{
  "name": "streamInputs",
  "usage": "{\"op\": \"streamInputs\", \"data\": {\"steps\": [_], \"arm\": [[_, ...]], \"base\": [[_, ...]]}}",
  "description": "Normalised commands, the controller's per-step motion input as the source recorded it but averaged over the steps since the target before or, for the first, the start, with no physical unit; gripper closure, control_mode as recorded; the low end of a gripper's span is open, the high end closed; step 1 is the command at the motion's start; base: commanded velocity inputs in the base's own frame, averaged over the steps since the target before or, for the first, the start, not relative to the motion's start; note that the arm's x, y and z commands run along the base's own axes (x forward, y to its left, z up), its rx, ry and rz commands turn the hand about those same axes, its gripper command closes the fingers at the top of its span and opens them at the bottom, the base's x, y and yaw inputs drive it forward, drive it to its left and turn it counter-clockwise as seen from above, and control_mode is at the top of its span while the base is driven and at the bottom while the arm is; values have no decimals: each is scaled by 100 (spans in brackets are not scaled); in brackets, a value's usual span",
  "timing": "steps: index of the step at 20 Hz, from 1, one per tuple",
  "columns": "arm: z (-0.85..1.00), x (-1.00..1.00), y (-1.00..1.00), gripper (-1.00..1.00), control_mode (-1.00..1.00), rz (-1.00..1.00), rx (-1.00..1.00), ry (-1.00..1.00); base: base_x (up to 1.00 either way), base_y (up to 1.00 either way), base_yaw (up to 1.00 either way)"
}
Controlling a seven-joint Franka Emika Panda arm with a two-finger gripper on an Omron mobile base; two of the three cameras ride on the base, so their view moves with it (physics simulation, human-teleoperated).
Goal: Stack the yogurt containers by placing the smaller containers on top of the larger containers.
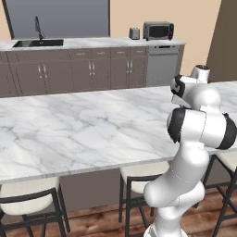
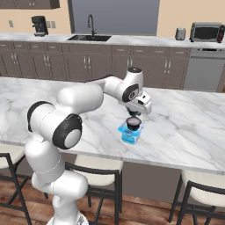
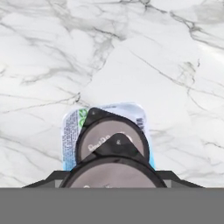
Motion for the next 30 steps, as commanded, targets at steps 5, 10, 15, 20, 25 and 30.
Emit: {"op": "streamInputs", "data": {"steps": [5,10,15,20,25,30], "arm": [[-11,0,0,100,-100,0,0,0],[-9,0,0,100,-100,0,0,0],[-8,0,0,100,-100,0,0,0],[-8,0,0,100,-100,0,0,0],[-8,0,0,100,-100,0,0,0],[-10,0,0,100,-100,0,0,0]], "base": [[0,0,0],[0,0,0],[0,0,0],[0,0,0],[0,0,0],[0,0,0]]}}
